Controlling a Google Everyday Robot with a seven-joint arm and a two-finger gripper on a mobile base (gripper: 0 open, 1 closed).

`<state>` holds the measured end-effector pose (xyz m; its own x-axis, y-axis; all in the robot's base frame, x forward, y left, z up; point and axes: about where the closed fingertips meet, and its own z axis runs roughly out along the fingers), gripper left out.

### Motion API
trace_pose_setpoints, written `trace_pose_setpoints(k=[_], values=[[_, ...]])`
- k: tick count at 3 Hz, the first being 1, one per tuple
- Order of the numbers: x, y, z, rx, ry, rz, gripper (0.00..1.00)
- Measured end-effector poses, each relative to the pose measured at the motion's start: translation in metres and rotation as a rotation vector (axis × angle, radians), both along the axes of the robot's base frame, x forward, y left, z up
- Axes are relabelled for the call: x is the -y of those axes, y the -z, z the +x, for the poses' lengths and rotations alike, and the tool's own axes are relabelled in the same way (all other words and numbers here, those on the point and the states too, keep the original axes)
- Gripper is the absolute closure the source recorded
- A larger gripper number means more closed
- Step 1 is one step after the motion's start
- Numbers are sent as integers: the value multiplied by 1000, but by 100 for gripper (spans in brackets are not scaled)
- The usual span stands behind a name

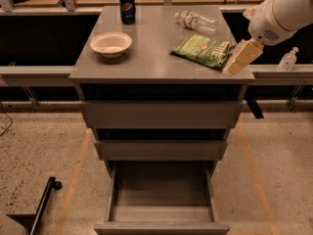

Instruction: Place green jalapeno chip bag into bottom drawer

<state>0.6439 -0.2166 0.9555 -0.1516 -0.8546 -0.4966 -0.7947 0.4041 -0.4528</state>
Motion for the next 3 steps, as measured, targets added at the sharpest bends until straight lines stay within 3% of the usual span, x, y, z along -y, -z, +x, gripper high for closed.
trace_pose_setpoints(k=[1,3], values=[[0,8,7,-8,56,32,0],[-7,32,69,3,138,148,0]])
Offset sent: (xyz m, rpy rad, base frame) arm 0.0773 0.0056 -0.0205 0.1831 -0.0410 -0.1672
